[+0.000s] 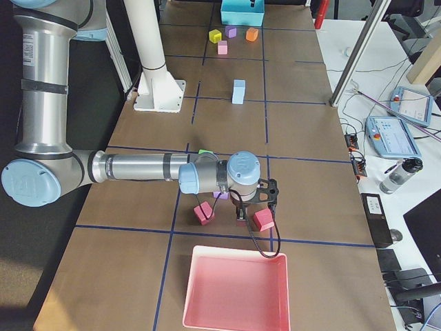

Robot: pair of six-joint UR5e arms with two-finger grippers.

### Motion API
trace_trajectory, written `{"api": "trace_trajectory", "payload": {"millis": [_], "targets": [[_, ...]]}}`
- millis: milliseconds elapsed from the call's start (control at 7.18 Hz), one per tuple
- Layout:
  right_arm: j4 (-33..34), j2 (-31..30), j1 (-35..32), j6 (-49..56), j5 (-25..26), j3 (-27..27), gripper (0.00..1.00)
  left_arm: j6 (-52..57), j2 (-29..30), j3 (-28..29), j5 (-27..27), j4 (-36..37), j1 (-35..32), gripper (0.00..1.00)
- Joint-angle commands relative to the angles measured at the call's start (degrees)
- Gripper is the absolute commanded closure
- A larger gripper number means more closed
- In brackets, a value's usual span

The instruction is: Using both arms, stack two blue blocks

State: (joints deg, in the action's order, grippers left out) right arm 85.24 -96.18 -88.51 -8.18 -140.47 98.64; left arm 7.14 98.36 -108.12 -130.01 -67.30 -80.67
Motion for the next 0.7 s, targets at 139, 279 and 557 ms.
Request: {"api": "trace_trajectory", "payload": {"millis": [139, 279, 557], "targets": [[-0.08, -0.06, 0.0, 0.09, -0.07, 0.06, 0.0, 10.7, -7.65, 17.64, -0.94, -17.99, -12.47, 0.0], [-0.08, -0.06, 0.0, 0.09, 0.02, 0.06, 0.0, 10.09, -7.75, 19.68, -2.51, -18.31, -13.02, 0.0], [-0.08, -0.06, 0.0, 0.09, 0.02, 0.06, 0.0, 8.25, -8.8, 20.23, -3.4, -18.57, -13.64, 0.0]]}}
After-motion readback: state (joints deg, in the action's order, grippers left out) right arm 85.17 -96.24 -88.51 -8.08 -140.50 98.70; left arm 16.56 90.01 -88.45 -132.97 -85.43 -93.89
